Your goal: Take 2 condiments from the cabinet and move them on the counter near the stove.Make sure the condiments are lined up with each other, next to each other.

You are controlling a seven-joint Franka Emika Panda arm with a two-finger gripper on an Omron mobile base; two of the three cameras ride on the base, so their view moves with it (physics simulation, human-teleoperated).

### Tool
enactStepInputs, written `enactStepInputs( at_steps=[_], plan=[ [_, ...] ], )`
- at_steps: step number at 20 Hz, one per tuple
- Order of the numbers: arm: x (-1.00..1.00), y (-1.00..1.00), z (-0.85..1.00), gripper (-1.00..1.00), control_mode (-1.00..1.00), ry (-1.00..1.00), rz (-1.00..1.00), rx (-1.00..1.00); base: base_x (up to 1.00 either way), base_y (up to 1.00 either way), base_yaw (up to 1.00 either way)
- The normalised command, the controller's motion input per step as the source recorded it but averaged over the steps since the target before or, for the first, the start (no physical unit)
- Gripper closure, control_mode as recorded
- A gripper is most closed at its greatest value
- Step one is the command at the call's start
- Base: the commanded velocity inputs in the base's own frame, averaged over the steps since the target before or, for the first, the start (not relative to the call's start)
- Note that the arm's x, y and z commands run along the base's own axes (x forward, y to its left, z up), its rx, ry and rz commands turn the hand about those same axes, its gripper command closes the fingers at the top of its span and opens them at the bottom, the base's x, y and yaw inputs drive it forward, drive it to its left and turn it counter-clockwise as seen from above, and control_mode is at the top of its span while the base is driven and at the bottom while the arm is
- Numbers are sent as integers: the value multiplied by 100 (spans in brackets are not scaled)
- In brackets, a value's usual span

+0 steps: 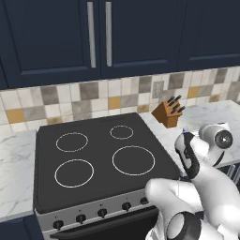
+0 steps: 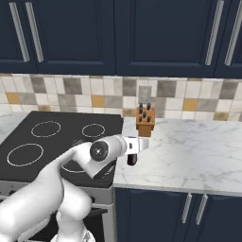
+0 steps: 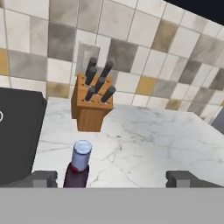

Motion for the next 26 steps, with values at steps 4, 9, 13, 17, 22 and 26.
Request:
enactStepInputs(
  at_steps=[4,9,13,17,22,26],
  plan=[
    [-68,54,63,-100,-100,3,0,0,0,0,0],
    [-68,43,64,-100,-100,9,-1,0,0,0,0],
    [-49,34,76,-100,-100,19,0,1,0,0,0],
    [-46,27,69,-100,-100,22,0,4,0,0,0],
    [-58,29,34,-100,-100,9,0,4,0,0,0],
    [-63,48,-1,-100,-100,-15,0,9,0,0,0]
  ],
)
